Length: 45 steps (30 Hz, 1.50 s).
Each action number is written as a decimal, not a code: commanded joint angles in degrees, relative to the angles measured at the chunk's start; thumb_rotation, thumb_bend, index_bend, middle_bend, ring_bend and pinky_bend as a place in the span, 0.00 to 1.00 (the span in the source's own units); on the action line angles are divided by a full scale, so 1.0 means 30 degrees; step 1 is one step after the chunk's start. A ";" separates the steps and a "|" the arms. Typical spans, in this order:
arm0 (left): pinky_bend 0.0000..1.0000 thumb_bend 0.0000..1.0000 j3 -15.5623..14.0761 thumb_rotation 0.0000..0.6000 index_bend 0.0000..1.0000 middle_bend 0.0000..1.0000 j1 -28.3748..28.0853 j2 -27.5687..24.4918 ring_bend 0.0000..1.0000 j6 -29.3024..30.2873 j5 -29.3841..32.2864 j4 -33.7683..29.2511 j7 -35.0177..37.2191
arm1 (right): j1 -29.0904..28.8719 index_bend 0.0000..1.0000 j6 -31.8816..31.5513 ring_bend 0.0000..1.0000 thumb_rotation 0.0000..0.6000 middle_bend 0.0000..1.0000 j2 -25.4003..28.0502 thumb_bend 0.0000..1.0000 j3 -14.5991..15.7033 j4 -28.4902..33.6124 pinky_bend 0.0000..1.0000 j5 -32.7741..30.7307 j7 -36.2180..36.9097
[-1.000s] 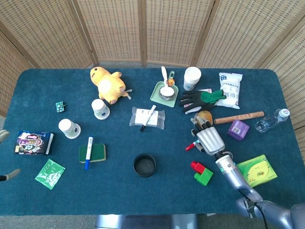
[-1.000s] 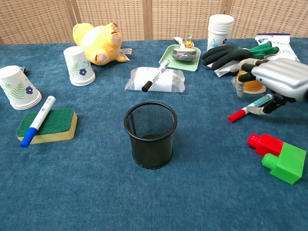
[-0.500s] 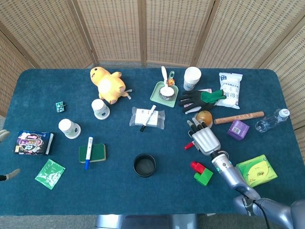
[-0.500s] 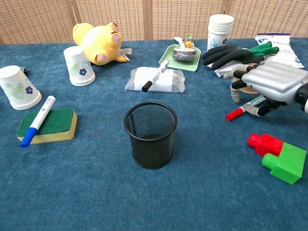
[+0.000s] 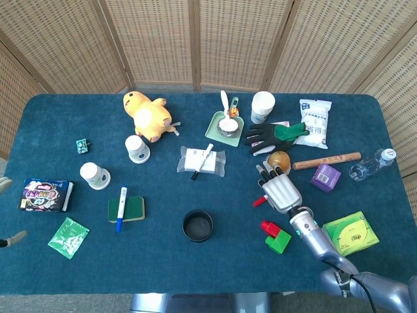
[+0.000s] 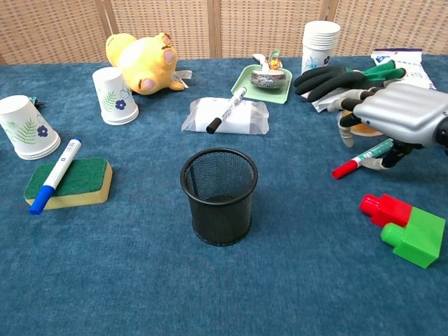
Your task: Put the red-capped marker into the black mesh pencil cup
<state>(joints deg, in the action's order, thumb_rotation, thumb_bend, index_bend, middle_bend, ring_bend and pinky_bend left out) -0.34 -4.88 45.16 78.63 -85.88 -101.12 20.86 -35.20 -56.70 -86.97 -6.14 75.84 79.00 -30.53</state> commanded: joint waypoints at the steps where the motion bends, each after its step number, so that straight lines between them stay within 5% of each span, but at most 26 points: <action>1: 0.04 0.02 -0.0022 1.00 0.00 0.00 0.0013 -0.0015 0.00 0.0028 -0.0049 0.0005 0.0049 | 0.0011 0.43 0.0004 0.02 1.00 0.05 0.0134 0.36 0.0099 0.0147 0.19 -0.0164 -0.0257; 18: 0.04 0.02 -0.0057 1.00 0.00 0.00 -0.0082 -0.0040 0.00 -0.0107 -0.0049 -0.0048 0.0049 | -0.0400 0.44 0.0425 0.03 1.00 0.06 -0.0010 0.37 0.0379 -0.0020 0.19 -0.0677 -0.1232; 26: 0.04 0.02 -0.0085 1.00 0.00 0.00 -0.0131 -0.0098 0.00 -0.0212 -0.0064 0.0043 0.0265 | -0.0469 0.60 0.0327 0.05 1.00 0.08 -0.0252 0.38 0.0433 -0.0229 0.19 -0.0781 -0.1091; 33: 0.04 0.02 -0.0099 1.00 0.00 0.00 -0.0123 -0.0148 0.00 -0.0203 -0.0069 0.0115 0.0483 | -0.0346 0.61 -0.0092 0.06 1.00 0.09 -0.0049 0.39 0.0456 -0.0068 0.19 -0.0571 -0.0440; 45: 0.04 0.02 -0.0155 1.00 0.00 0.00 -0.0145 -0.0194 0.00 -0.0242 -0.0176 0.0167 0.0755 | 0.1194 0.61 -0.3084 0.08 1.00 0.11 0.3125 0.39 -0.0378 0.4122 0.21 0.0347 0.5271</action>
<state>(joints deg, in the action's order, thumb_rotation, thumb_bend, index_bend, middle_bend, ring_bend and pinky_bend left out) -0.80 -5.32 44.58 77.89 -86.40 -100.61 23.12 -33.20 -63.69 -80.57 -6.25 84.54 79.49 -19.37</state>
